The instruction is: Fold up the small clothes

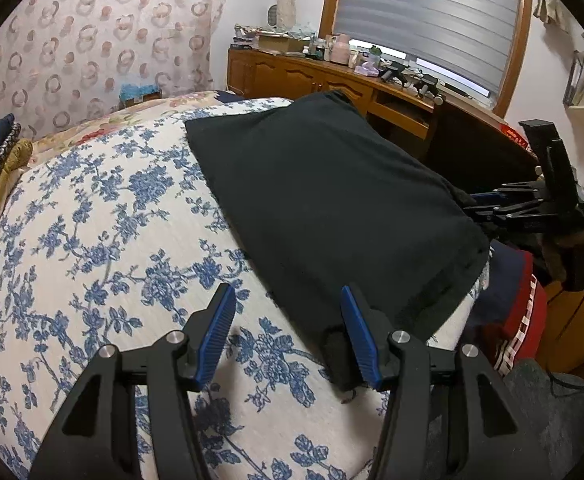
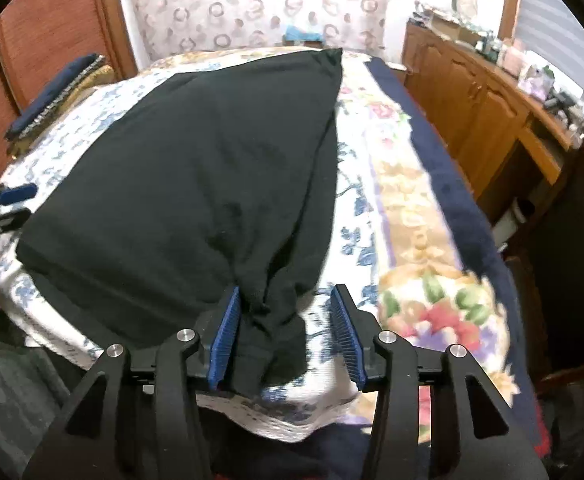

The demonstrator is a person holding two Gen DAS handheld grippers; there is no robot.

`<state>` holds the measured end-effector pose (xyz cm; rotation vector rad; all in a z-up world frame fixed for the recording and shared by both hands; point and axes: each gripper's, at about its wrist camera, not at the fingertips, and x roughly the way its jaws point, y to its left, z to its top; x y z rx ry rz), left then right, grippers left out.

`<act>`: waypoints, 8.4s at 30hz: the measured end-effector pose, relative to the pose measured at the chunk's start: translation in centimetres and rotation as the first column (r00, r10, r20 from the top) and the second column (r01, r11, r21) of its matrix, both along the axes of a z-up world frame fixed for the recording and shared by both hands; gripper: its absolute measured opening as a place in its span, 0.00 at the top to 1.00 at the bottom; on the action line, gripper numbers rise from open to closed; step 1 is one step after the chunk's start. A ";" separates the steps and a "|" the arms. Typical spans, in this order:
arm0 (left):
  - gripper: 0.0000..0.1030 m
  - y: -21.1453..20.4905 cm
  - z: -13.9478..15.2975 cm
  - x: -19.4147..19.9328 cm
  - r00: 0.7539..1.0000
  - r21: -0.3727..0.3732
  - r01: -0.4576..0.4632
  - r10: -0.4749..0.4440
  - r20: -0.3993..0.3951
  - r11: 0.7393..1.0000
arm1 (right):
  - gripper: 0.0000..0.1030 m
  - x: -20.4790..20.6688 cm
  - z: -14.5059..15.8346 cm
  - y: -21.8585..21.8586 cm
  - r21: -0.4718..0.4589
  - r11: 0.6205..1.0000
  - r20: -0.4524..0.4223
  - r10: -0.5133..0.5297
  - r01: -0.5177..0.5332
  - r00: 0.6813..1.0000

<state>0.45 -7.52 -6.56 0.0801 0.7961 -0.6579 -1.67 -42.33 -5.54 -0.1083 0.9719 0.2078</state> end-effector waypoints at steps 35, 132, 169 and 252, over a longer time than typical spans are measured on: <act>0.98 -0.8 7.5 5.4 0.995 -0.123 0.098 -0.092 0.047 0.988 | 0.95 2.6 7.7 0.0 0.199 0.972 0.297 0.057 -0.121 0.953; 0.53 -4.6 -1.1 27.3 0.988 0.049 -0.050 0.057 -0.145 0.998 | 0.36 23.9 -0.3 -2.0 0.190 0.982 0.037 -0.005 -0.002 0.999; 0.89 -3.8 3.4 25.0 0.999 -0.119 -0.008 0.003 -0.048 0.993 | 0.85 23.1 1.6 0.7 0.255 0.960 0.123 0.087 -0.116 0.989; 0.46 17.3 9.3 7.4 0.733 -0.103 -0.600 0.598 0.325 0.793 | 0.26 17.1 13.5 29.3 0.107 0.922 0.458 0.286 -0.372 0.842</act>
